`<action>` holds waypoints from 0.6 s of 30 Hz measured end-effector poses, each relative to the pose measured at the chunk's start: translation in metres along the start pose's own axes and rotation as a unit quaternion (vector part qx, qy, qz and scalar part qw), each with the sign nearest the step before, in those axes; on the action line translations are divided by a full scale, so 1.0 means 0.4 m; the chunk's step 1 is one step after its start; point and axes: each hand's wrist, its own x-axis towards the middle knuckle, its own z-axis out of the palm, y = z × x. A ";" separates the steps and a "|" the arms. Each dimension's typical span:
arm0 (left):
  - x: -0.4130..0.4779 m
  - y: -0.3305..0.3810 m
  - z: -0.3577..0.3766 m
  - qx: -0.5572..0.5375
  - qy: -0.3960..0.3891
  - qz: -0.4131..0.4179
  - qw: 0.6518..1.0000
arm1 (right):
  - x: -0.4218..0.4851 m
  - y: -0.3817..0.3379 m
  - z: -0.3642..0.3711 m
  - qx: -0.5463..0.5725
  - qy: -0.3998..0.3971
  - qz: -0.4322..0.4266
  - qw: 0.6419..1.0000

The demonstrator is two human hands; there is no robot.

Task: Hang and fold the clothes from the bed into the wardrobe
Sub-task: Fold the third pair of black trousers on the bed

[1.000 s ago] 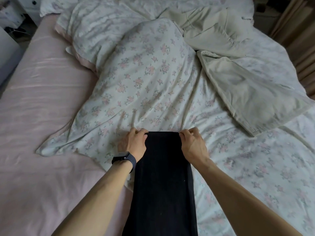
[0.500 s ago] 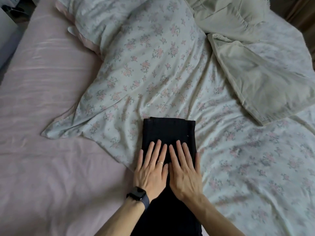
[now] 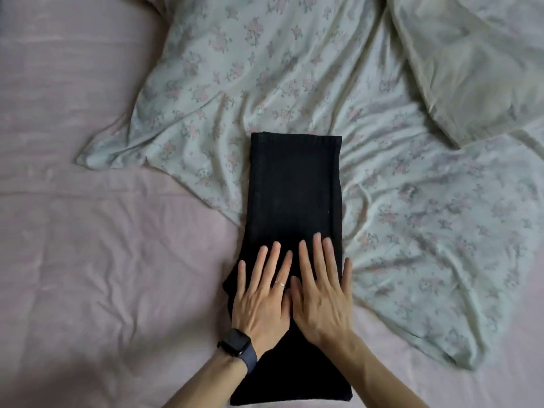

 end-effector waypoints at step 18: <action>-0.321 0.067 -0.037 -0.065 -0.130 -0.009 0.989 | -0.466 0.016 -0.099 0.469 -0.135 0.423 0.763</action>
